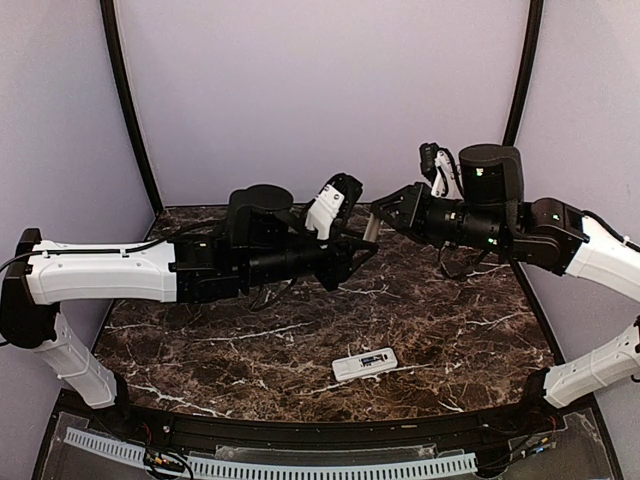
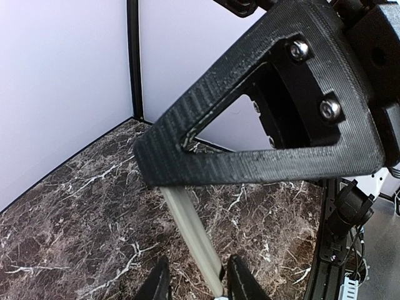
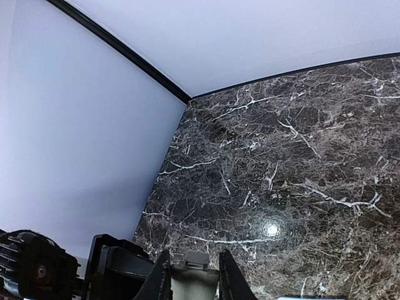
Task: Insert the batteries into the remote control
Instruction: Pass from the right arm to the left
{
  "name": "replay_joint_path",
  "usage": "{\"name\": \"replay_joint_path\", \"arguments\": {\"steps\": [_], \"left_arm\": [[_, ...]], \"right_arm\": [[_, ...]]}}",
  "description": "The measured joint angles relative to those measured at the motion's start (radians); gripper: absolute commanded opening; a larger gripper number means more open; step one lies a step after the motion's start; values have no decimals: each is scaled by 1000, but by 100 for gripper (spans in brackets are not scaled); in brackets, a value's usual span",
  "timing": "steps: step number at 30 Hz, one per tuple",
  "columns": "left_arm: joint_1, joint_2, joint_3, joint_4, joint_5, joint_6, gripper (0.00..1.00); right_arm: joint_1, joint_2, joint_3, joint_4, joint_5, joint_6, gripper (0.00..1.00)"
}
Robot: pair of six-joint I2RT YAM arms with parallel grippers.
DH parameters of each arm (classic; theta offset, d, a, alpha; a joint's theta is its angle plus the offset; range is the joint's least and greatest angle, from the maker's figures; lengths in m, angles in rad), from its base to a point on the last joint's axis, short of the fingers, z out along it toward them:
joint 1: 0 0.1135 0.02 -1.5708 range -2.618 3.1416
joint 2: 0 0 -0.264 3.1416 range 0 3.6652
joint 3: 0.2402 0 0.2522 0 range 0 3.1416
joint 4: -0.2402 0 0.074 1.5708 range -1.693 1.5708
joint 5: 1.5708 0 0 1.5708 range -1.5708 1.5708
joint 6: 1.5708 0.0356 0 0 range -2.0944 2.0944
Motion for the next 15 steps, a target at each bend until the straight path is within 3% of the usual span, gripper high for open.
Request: {"name": "replay_joint_path", "arguments": {"steps": [8, 15], "left_arm": [[0, 0, 0, 18, 0, 8, 23], [0, 0, 0, 21, 4, 12, 7]], "right_arm": [[0, 0, -3, 8, -14, -11, 14], [0, 4, -3, 13, -30, -19, 14]]}}
